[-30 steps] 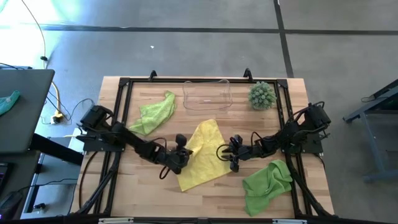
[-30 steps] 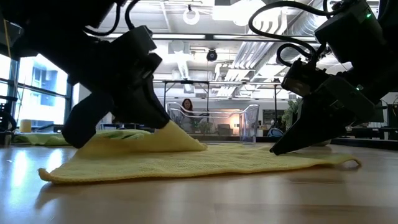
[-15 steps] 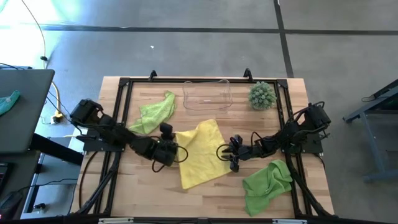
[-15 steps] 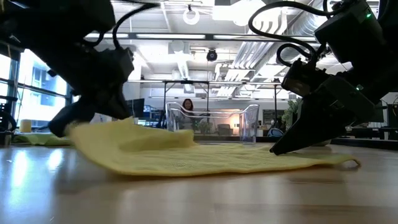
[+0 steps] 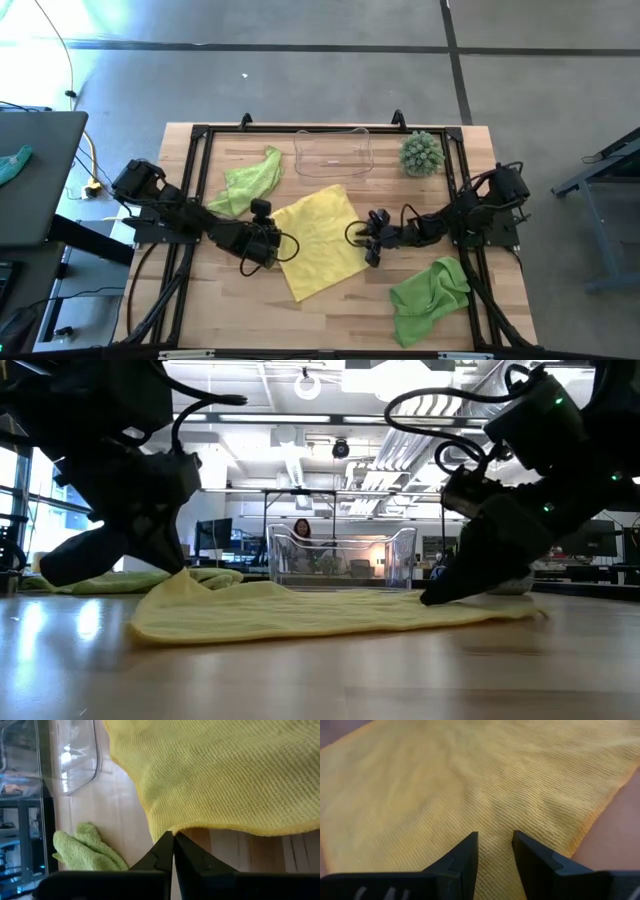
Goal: Roll microfiber towels into tight, uniform cylinder then place into a basket
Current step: Fold the yellow microfiber towel
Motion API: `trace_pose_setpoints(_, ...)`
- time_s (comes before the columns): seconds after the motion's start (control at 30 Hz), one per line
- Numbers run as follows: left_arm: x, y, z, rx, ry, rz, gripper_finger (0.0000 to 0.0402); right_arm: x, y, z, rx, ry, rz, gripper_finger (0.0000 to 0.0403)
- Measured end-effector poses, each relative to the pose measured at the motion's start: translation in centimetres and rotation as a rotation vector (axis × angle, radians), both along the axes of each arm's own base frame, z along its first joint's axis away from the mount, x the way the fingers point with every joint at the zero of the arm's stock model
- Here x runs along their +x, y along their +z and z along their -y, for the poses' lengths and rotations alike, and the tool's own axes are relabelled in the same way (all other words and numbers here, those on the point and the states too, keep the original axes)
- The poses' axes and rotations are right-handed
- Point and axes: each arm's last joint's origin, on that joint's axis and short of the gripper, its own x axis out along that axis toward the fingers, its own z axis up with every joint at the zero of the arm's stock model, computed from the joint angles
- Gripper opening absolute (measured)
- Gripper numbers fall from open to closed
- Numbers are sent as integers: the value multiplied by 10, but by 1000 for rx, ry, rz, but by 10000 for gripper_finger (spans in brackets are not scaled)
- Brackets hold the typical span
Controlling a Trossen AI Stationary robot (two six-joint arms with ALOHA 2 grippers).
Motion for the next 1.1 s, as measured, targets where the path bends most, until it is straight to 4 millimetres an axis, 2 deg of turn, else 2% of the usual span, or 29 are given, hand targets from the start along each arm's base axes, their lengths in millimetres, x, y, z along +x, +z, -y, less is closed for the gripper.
trace_pose_setpoints(0.23, -1, -1, -8, -62, 91, 11, 62, 2, 0, 7, 28, -2, -3, 119)
trace_pose_setpoints(0.4, -13, -1, -14, -88, 224, -48, 106, 3, 4, 10, 73, 13, 10, 119)
trace_pose_setpoints(0.6, -18, 23, -14, -38, 390, -121, 116, -2, 22, 17, 41, 82, -8, 119)
trace_pose_setpoints(0.77, 5, 47, -9, -114, 521, 92, 117, -3, 43, 28, -89, 140, 50, 119)
trace_pose_setpoints(0.9, 31, 55, -4, -331, 558, 288, 117, 5, 58, 41, -219, 176, 66, 119)
trace_pose_setpoints(1.1, 64, 52, 3, -715, 512, 461, 117, 21, 59, 66, -400, 267, -144, 119)
